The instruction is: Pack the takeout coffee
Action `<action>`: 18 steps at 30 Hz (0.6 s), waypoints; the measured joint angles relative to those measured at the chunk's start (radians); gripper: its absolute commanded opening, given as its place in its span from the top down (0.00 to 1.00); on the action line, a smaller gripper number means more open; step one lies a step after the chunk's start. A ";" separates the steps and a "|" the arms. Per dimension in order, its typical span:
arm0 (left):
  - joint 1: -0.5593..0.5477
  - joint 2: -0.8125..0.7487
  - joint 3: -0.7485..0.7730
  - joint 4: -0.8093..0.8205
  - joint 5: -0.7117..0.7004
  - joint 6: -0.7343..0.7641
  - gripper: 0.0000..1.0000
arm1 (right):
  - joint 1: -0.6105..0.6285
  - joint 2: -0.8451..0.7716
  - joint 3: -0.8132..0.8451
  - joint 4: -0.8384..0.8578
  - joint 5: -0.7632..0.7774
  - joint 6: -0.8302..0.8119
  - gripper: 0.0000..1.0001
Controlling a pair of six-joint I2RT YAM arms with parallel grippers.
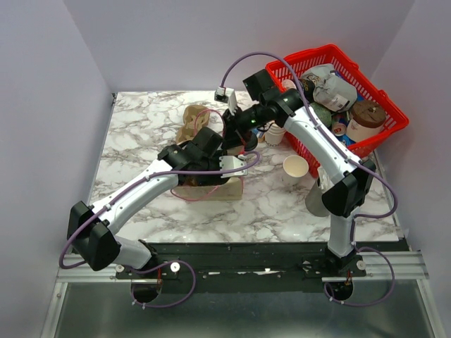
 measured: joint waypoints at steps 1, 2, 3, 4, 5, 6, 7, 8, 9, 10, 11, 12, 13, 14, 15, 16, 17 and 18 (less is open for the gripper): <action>0.000 0.000 -0.001 0.000 0.000 0.000 0.39 | 0.000 0.000 0.000 0.000 0.000 0.000 1.00; 0.000 0.000 -0.002 0.000 0.000 0.000 0.39 | 0.000 0.000 0.000 0.000 0.000 0.001 1.00; 0.000 0.000 -0.002 0.001 0.000 -0.002 0.34 | 0.000 0.000 0.000 -0.001 0.000 0.002 1.00; 0.000 0.000 -0.002 0.001 0.000 -0.003 0.34 | 0.000 0.000 0.000 -0.001 0.000 0.002 1.00; 0.000 0.000 -0.002 0.001 0.000 -0.005 0.34 | -0.002 0.000 0.000 -0.001 0.000 0.002 1.00; 0.000 0.000 -0.002 0.000 0.000 -0.011 0.34 | -0.003 0.000 0.000 0.000 0.000 0.002 1.00; 0.000 0.000 -0.002 0.000 0.000 -0.013 0.32 | -0.005 0.000 0.000 -0.001 0.000 0.003 1.00; 0.000 0.000 -0.002 0.000 0.001 -0.016 0.32 | -0.006 0.000 0.000 -0.001 0.000 0.003 1.00; 0.000 0.000 -0.002 0.000 0.001 -0.017 0.31 | -0.006 0.000 0.000 -0.002 0.000 0.003 1.00; 0.001 0.000 -0.001 0.000 0.002 -0.019 0.31 | -0.006 0.000 0.000 -0.001 0.000 0.003 1.00; 0.003 0.000 0.002 -0.004 0.003 -0.023 0.27 | -0.008 0.000 0.000 -0.002 0.000 0.003 1.00; 0.006 0.000 0.008 -0.009 0.005 -0.025 0.26 | -0.011 0.000 0.000 -0.002 0.000 0.005 1.00; 0.010 0.000 0.015 -0.012 0.008 -0.027 0.23 | -0.013 0.000 0.000 -0.001 0.000 0.006 1.00; 0.018 -0.001 0.029 -0.019 0.020 -0.034 0.22 | -0.014 0.000 0.000 0.000 0.000 0.007 1.00; 0.028 -0.003 0.044 -0.024 0.039 -0.037 0.22 | -0.018 0.000 0.000 0.000 0.000 0.007 1.00; 0.037 -0.007 0.060 -0.028 0.059 -0.044 0.22 | -0.021 0.000 0.000 0.001 0.000 0.008 1.00; 0.045 -0.014 0.073 -0.030 0.077 -0.048 0.22 | -0.025 0.000 0.000 0.001 0.000 0.008 1.00; 0.056 -0.026 0.089 -0.030 0.107 -0.056 0.21 | -0.026 0.000 0.000 0.001 0.000 0.008 0.99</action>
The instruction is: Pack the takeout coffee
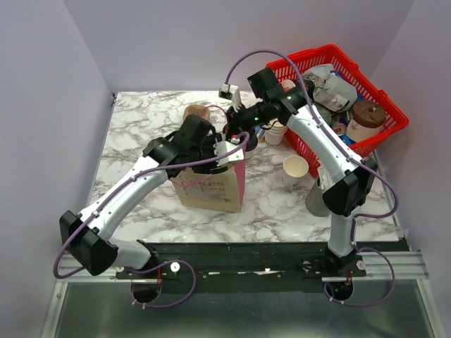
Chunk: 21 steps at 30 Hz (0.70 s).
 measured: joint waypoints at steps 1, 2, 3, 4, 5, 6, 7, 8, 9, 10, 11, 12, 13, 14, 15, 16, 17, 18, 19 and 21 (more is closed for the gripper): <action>0.008 -0.014 0.013 0.000 0.029 -0.005 0.19 | -0.002 0.000 0.000 0.000 0.000 0.000 0.99; 0.016 -0.032 0.026 0.002 0.056 -0.010 0.18 | -0.006 0.000 0.000 0.000 0.000 0.000 1.00; 0.022 -0.048 0.035 0.008 0.082 -0.014 0.18 | -0.008 0.001 0.000 -0.001 0.000 -0.001 1.00; 0.026 -0.068 0.042 0.015 0.108 -0.022 0.18 | -0.009 0.002 0.000 -0.001 0.000 -0.002 1.00; 0.028 -0.084 0.043 0.026 0.127 -0.027 0.18 | -0.009 0.003 0.000 -0.001 0.000 -0.003 0.99; 0.028 -0.101 0.044 0.037 0.144 -0.037 0.18 | -0.009 0.005 -0.001 -0.001 0.001 -0.006 1.00; 0.028 -0.117 0.043 0.051 0.161 -0.051 0.18 | -0.009 0.005 -0.001 -0.001 0.001 -0.010 1.00; 0.029 -0.123 0.043 0.061 0.168 -0.063 0.18 | -0.009 0.006 -0.002 -0.001 0.001 -0.012 1.00; 0.030 -0.126 0.043 0.077 0.175 -0.080 0.18 | -0.009 0.007 -0.002 -0.001 0.001 -0.015 1.00; 0.034 -0.126 0.044 0.088 0.185 -0.096 0.18 | -0.009 0.007 -0.002 -0.001 0.002 -0.019 1.00; 0.047 -0.123 0.045 0.102 0.204 -0.125 0.18 | -0.009 0.007 -0.002 -0.001 0.002 -0.023 1.00; 0.061 -0.121 0.045 0.113 0.216 -0.147 0.18 | -0.009 0.007 -0.002 -0.001 0.002 -0.028 1.00; 0.086 -0.121 0.047 0.125 0.233 -0.172 0.16 | -0.009 0.007 -0.003 0.000 0.002 -0.033 1.00; 0.106 -0.121 0.051 0.133 0.247 -0.198 0.15 | -0.009 0.007 -0.003 -0.001 0.002 -0.038 1.00; 0.140 -0.121 0.063 0.149 0.266 -0.228 0.13 | -0.009 0.007 -0.003 -0.001 0.002 -0.045 0.99; 0.160 -0.121 0.076 0.156 0.276 -0.247 0.11 | -0.009 0.007 -0.004 -0.001 0.003 -0.053 0.99; 0.190 -0.121 0.101 0.166 0.288 -0.265 0.11 | -0.009 0.007 -0.004 -0.001 0.003 -0.061 0.99; 0.210 -0.121 0.122 0.169 0.295 -0.274 0.11 | -0.009 0.007 -0.004 -0.001 0.003 -0.068 1.00; 0.236 -0.121 0.156 0.166 0.305 -0.277 0.11 | -0.009 0.007 -0.004 -0.001 0.003 -0.074 0.99; 0.271 -0.108 0.227 0.151 0.323 -0.272 0.10 | -0.009 0.007 -0.004 -0.001 0.005 -0.089 0.99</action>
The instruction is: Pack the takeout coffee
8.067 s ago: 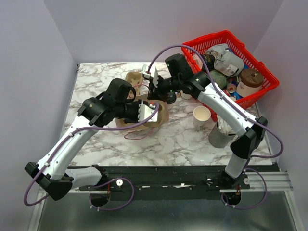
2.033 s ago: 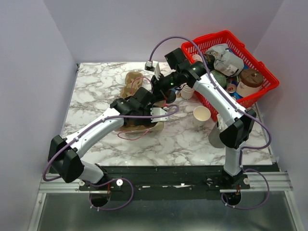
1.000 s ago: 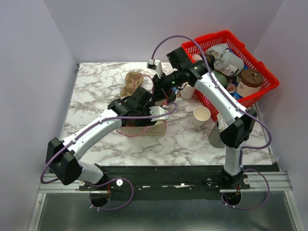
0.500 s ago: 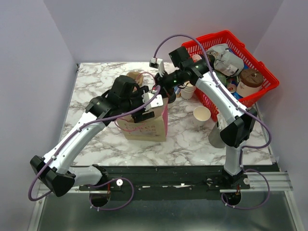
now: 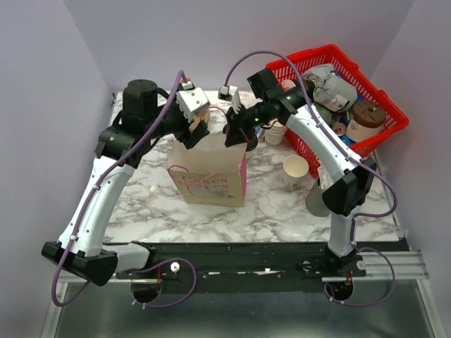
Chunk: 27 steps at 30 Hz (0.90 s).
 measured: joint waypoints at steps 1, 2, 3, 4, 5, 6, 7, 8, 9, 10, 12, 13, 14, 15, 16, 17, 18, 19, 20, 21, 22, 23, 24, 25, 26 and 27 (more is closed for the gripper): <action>0.018 0.010 0.037 -0.008 0.011 0.005 0.09 | 0.000 0.000 0.000 0.000 0.001 -0.005 0.98; 0.029 0.017 0.058 -0.018 0.020 0.008 0.08 | 0.000 0.000 0.000 0.000 0.002 -0.011 0.98; 0.045 0.027 0.078 -0.032 0.031 0.016 0.08 | 0.000 0.000 0.000 0.000 0.003 -0.018 0.98; 0.055 0.035 0.085 -0.043 0.043 0.023 0.08 | 0.000 0.000 0.000 0.000 0.005 -0.024 0.96; 0.063 0.047 0.090 -0.060 0.056 0.033 0.08 | 0.000 0.000 0.000 0.000 0.006 -0.027 0.96; 0.073 0.066 0.093 -0.085 0.070 0.043 0.08 | 0.000 0.000 0.000 0.000 0.007 -0.030 0.96; 0.079 0.085 0.094 -0.107 0.080 0.055 0.08 | 0.000 0.000 0.002 0.000 0.008 -0.035 0.95; 0.084 0.104 0.094 -0.129 0.089 0.065 0.08 | 0.000 0.001 0.004 0.000 0.008 -0.036 0.95; 0.089 0.129 0.097 -0.156 0.099 0.074 0.08 | 0.000 0.003 0.007 0.000 0.009 -0.038 0.95; 0.094 0.148 0.099 -0.180 0.108 0.084 0.11 | 0.000 0.005 0.013 0.000 0.010 -0.039 0.95; 0.101 0.193 0.108 -0.227 0.126 0.105 0.17 | 0.000 0.012 0.024 0.000 0.013 -0.042 0.95; 0.102 0.212 0.108 -0.247 0.131 0.114 0.23 | 0.000 0.014 0.028 0.000 0.016 -0.042 0.95; 0.106 0.228 0.108 -0.267 0.133 0.121 0.26 | 0.000 0.017 0.033 0.000 0.019 -0.043 0.95; 0.107 0.239 0.108 -0.278 0.134 0.128 0.32 | 0.002 0.020 0.037 0.000 0.021 -0.044 0.95; 0.108 0.251 0.108 -0.287 0.135 0.133 0.43 | 0.003 0.023 0.041 0.001 0.025 -0.045 0.95; 0.108 0.257 0.108 -0.291 0.135 0.138 0.49 | 0.005 0.025 0.045 0.000 0.029 -0.047 0.95; 0.109 0.263 0.108 -0.294 0.136 0.143 0.56 | 0.006 0.028 0.051 0.000 0.033 -0.048 0.95; 0.112 0.269 0.109 -0.298 0.138 0.150 0.68 | 0.007 0.031 0.054 0.001 0.036 -0.051 0.95; 0.113 0.274 0.112 -0.304 0.142 0.154 0.72 | 0.009 0.031 0.054 0.001 0.041 -0.053 0.95; 0.114 0.277 0.116 -0.307 0.144 0.158 0.76 | 0.011 0.031 0.054 0.001 0.043 -0.054 0.94; 0.115 0.280 0.121 -0.309 0.150 0.164 0.83 | 0.012 0.031 0.054 0.001 0.045 -0.054 0.86; 0.116 0.280 0.122 -0.310 0.154 0.166 0.86 | 0.013 0.031 0.054 0.001 0.049 -0.055 0.81; 0.118 0.280 0.123 -0.312 0.158 0.167 0.89 | 0.013 0.031 0.054 0.001 0.050 -0.055 0.78; 0.120 0.280 0.123 -0.316 0.168 0.169 0.96 | 0.013 0.031 0.055 0.002 0.056 -0.057 0.69; 0.121 0.280 0.123 -0.320 0.174 0.172 0.98 | 0.013 0.031 0.056 0.002 0.062 -0.061 0.64; 0.121 0.280 0.123 -0.326 0.180 0.175 1.00 | 0.013 0.031 0.060 0.000 0.069 -0.062 0.58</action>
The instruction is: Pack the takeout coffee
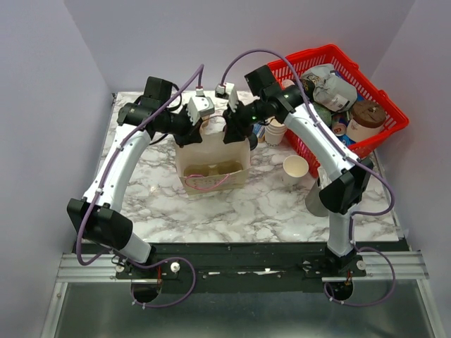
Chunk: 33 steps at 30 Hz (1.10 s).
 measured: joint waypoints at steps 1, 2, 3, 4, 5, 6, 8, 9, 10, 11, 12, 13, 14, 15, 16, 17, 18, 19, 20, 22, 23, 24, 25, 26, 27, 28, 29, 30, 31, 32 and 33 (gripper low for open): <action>0.000 0.000 0.000 -0.005 0.003 0.006 1.00 | 0.000 0.000 0.007 -0.003 0.007 -0.006 0.46; 0.000 -0.001 0.000 -0.008 0.004 0.008 1.00 | 0.000 -0.001 0.014 -0.003 0.014 -0.010 0.41; 0.000 -0.002 0.000 -0.011 0.004 0.011 1.00 | 0.000 -0.005 0.021 -0.004 0.018 -0.014 0.38; 0.000 -0.011 -0.008 -0.012 0.002 0.013 1.00 | 0.000 -0.014 0.023 -0.003 0.020 -0.018 0.31; 0.000 -0.022 -0.021 -0.013 -0.002 0.013 1.00 | -0.002 -0.030 0.023 -0.004 0.020 -0.024 0.28; 0.000 -0.040 -0.039 -0.013 -0.008 0.013 1.00 | -0.006 -0.050 0.023 -0.005 0.018 -0.027 0.26; 0.000 -0.100 -0.097 -0.003 -0.039 0.011 1.00 | -0.016 -0.105 0.014 0.002 0.011 -0.023 0.23; 0.000 -0.132 -0.122 0.000 -0.054 0.011 1.00 | -0.021 -0.140 0.000 0.009 0.006 -0.021 0.22; 0.000 -0.172 -0.151 0.005 -0.078 0.008 1.00 | -0.028 -0.180 -0.018 0.017 0.000 -0.017 0.22; -0.001 -0.203 -0.171 0.008 -0.097 0.005 1.00 | -0.038 -0.221 -0.038 0.029 -0.006 -0.014 0.22; -0.003 -0.247 -0.194 0.011 -0.124 0.005 1.00 | -0.049 -0.264 -0.062 0.044 -0.011 -0.011 0.22; -0.003 -0.276 -0.207 0.014 -0.144 0.005 1.00 | -0.058 -0.301 -0.083 0.058 -0.013 -0.009 0.22; -0.006 -0.305 -0.219 0.022 -0.163 0.005 1.00 | -0.067 -0.338 -0.105 0.074 -0.013 -0.006 0.22; -0.011 -0.336 -0.232 0.034 -0.183 0.009 1.00 | -0.076 -0.361 -0.124 0.090 -0.013 -0.005 0.22; -0.016 -0.373 -0.253 0.055 -0.201 0.013 1.00 | -0.083 -0.378 -0.145 0.105 -0.013 -0.005 0.22; -0.021 -0.402 -0.275 0.069 -0.215 0.017 1.00 | -0.086 -0.385 -0.162 0.116 -0.013 -0.004 0.22; -0.026 -0.431 -0.295 0.079 -0.224 0.023 1.00 | -0.086 -0.385 -0.177 0.124 -0.012 -0.002 0.22; -0.036 -0.462 -0.320 0.094 -0.233 0.032 1.00 | -0.086 -0.378 -0.190 0.129 -0.012 -0.001 0.22; -0.046 -0.492 -0.348 0.106 -0.239 0.040 1.00 | -0.086 -0.367 -0.203 0.132 -0.012 0.001 0.22; -0.068 -0.542 -0.395 0.117 -0.247 0.055 1.00 | -0.086 -0.338 -0.225 0.136 -0.009 0.002 0.22; -0.079 -0.559 -0.414 0.118 -0.249 0.060 1.00 | -0.086 -0.325 -0.236 0.136 -0.005 0.002 0.22; -0.096 -0.586 -0.443 0.123 -0.252 0.069 1.00 | -0.086 -0.314 -0.247 0.135 -0.001 0.002 0.22; -0.108 -0.601 -0.463 0.122 -0.253 0.074 1.00 | -0.086 -0.306 -0.256 0.135 0.003 0.002 0.21; -0.133 -0.623 -0.490 0.125 -0.257 0.078 1.00 | -0.086 -0.302 -0.263 0.135 0.007 0.002 0.21; -0.149 -0.637 -0.509 0.124 -0.261 0.080 1.00 | -0.086 -0.301 -0.269 0.135 0.011 0.002 0.21; -0.174 -0.661 -0.533 0.129 -0.270 0.080 1.00 | -0.087 -0.301 -0.272 0.135 0.012 0.002 0.21; -0.188 -0.674 -0.545 0.131 -0.272 0.079 1.00 | -0.087 -0.303 -0.273 0.137 0.013 0.002 0.21; -0.208 -0.691 -0.557 0.134 -0.280 0.076 1.00 | -0.087 -0.306 -0.274 0.139 0.014 0.002 0.21; -0.218 -0.702 -0.562 0.134 -0.283 0.072 1.00 | -0.087 -0.310 -0.277 0.140 0.014 0.001 0.21; -0.227 -0.715 -0.563 0.135 -0.288 0.068 1.00 | -0.087 -0.314 -0.281 0.140 0.014 0.001 0.21; -0.230 -0.723 -0.563 0.138 -0.293 0.064 1.00 | -0.087 -0.319 -0.287 0.142 0.014 0.000 0.21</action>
